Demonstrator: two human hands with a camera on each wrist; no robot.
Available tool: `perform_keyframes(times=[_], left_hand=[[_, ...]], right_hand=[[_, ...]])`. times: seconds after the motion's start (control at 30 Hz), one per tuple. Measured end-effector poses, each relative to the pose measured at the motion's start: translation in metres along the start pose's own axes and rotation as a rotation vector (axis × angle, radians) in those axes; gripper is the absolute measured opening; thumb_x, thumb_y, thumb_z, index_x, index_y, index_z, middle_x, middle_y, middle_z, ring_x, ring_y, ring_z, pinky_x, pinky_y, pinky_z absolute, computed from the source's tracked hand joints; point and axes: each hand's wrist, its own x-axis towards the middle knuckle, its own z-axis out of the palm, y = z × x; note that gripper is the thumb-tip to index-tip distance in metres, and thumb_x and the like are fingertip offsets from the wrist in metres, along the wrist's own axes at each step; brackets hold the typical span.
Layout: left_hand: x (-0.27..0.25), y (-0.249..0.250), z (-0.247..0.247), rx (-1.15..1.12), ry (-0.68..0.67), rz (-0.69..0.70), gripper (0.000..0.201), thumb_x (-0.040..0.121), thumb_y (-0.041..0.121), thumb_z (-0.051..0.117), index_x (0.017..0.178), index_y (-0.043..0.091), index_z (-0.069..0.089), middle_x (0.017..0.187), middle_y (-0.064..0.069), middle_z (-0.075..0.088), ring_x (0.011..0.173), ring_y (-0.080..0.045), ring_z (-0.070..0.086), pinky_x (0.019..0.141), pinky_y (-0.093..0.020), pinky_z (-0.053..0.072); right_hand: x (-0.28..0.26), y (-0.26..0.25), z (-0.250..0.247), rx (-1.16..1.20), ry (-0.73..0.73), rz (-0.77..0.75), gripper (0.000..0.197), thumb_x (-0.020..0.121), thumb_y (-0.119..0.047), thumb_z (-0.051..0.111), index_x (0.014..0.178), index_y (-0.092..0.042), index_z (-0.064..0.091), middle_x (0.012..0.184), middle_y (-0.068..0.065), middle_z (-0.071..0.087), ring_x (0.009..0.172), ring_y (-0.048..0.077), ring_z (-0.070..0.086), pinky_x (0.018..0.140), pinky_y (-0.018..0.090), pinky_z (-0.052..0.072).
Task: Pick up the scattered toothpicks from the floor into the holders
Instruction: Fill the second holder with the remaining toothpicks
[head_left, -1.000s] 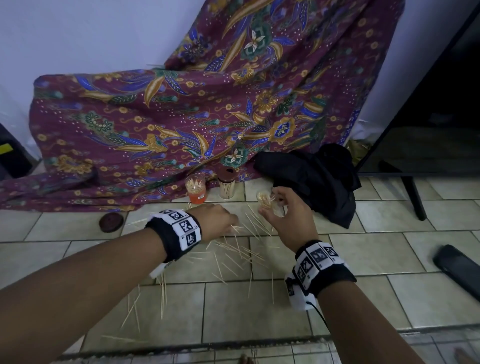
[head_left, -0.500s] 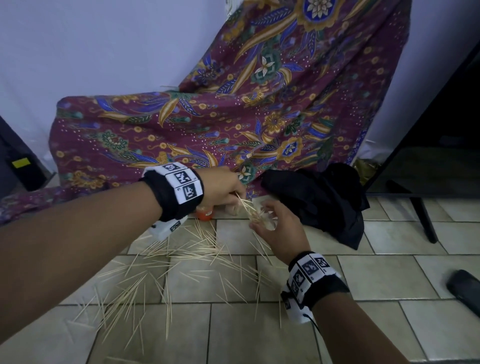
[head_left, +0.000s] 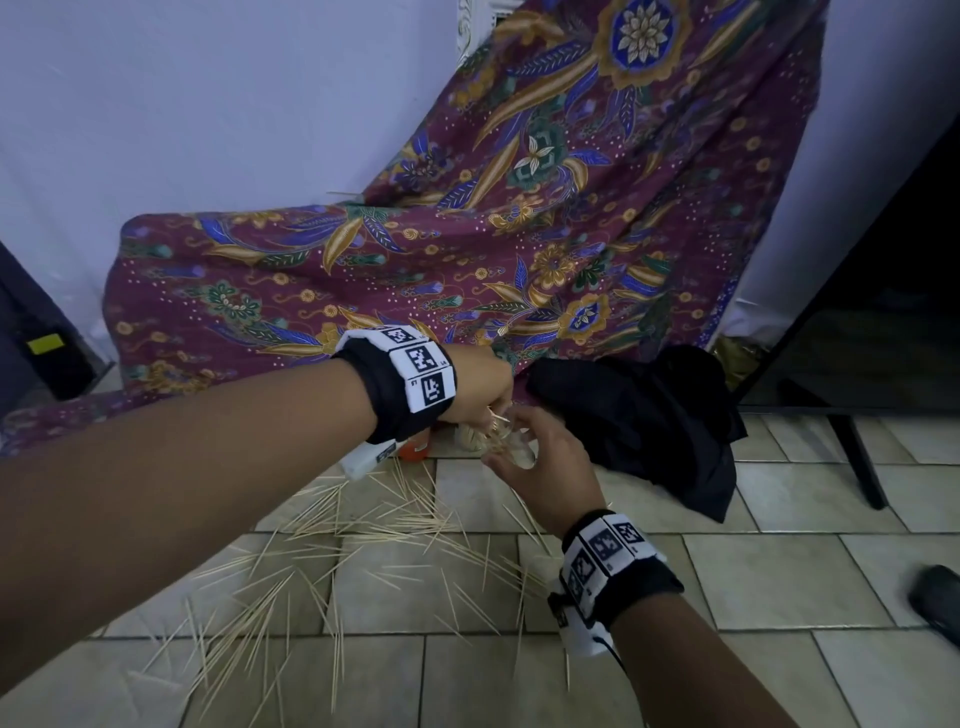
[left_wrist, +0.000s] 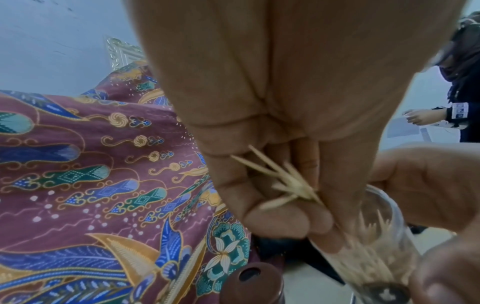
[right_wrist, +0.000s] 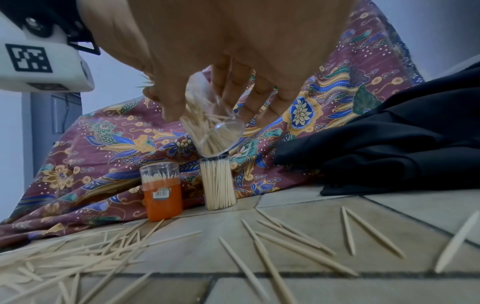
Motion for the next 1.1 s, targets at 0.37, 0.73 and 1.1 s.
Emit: perform_keyframes(times=[0.37,0.73,1.1], left_hand=[[0.003,-0.012,-0.017,-0.291,-0.067,-0.088,0.021,0.074,0.026,0.081,0.09,0.015,0.073,0.063,0.002,0.066,0.04,-0.003,0.053,0.046,-0.018,0.044],[-0.009,-0.024,-0.012,-0.616,0.083,-0.056,0.021,0.082,-0.002,0.061,0.093,0.014,0.07,0.083,-0.006,0.073,0.061,-0.011,0.068,0.059,-0.022,0.054],[-0.032,-0.026,0.011,-0.469,0.14,-0.016,0.01,0.084,0.027,0.074,0.093,0.024,0.074,0.083,0.007,0.073,0.062,0.003,0.059,0.056,-0.008,0.041]], right_hand=[[0.006,-0.004,0.003,0.093,0.016,-0.001,0.045,0.078,-0.036,0.078,0.118,-0.026,0.059,0.11,-0.012,0.063,0.098,0.006,0.056,0.086,0.028,0.047],[0.004,0.0,0.006,0.096,0.025,-0.025,0.045,0.077,-0.037,0.079,0.115,-0.029,0.058,0.108,-0.014,0.063,0.098,0.005,0.056,0.087,0.03,0.048],[-0.001,-0.006,-0.001,0.119,0.022,-0.009,0.048,0.078,-0.037,0.079,0.121,-0.031,0.059,0.111,-0.018,0.062,0.098,0.0,0.054,0.086,0.024,0.045]])
